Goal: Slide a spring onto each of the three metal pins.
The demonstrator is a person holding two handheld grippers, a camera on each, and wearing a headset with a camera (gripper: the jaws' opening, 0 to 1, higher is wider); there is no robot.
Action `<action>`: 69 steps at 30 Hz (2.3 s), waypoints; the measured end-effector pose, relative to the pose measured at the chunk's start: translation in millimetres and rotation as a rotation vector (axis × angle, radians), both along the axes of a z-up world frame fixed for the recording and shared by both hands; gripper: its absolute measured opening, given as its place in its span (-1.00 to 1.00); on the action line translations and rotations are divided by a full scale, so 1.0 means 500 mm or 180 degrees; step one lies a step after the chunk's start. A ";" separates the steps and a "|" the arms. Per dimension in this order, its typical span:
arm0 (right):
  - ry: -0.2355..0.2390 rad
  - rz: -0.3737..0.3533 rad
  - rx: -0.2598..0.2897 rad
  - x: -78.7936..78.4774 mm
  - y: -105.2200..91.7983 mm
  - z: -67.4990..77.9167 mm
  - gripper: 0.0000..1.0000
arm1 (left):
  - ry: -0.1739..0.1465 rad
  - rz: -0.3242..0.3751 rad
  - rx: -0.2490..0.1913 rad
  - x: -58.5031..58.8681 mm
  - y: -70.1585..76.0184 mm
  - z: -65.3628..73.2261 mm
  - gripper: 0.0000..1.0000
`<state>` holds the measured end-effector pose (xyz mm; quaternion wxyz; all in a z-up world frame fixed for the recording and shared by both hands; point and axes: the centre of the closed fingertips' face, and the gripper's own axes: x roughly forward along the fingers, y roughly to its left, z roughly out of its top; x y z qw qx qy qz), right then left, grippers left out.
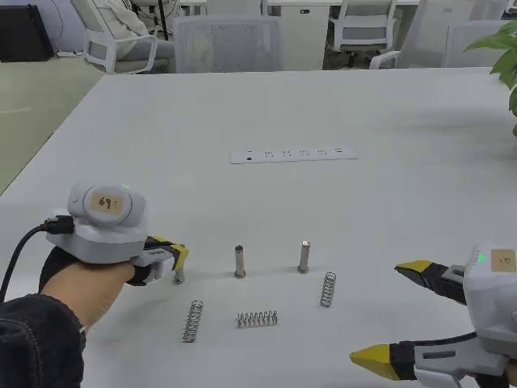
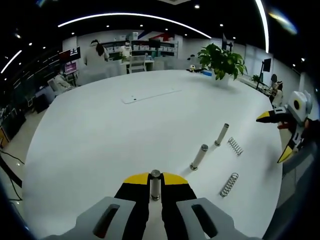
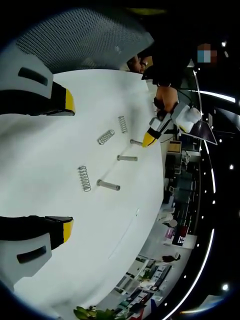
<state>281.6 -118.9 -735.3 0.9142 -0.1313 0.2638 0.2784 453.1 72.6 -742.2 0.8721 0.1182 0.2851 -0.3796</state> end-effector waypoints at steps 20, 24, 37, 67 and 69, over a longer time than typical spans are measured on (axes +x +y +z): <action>0.0005 0.0018 -0.0035 0.000 0.002 -0.001 0.63 | 0.0056 -0.0030 -0.0049 -0.019 -0.002 0.007 -1.00; 0.0001 0.0027 -0.0041 0.000 0.004 -0.001 0.63 | 0.0054 -0.0027 -0.0023 -0.020 0.002 0.005 -1.00; -0.0007 0.0035 -0.0038 0.001 0.005 0.000 0.62 | 0.0021 -0.0058 0.0029 -0.025 0.005 -0.001 -1.00; -0.0016 0.0042 -0.0052 0.000 0.005 0.002 0.62 | -0.0262 -0.0071 -0.0187 -0.038 0.007 0.049 -0.56; -0.0018 0.0039 -0.0052 0.000 0.005 0.002 0.62 | -0.0302 -0.0057 -0.0216 -0.041 0.009 0.056 -0.50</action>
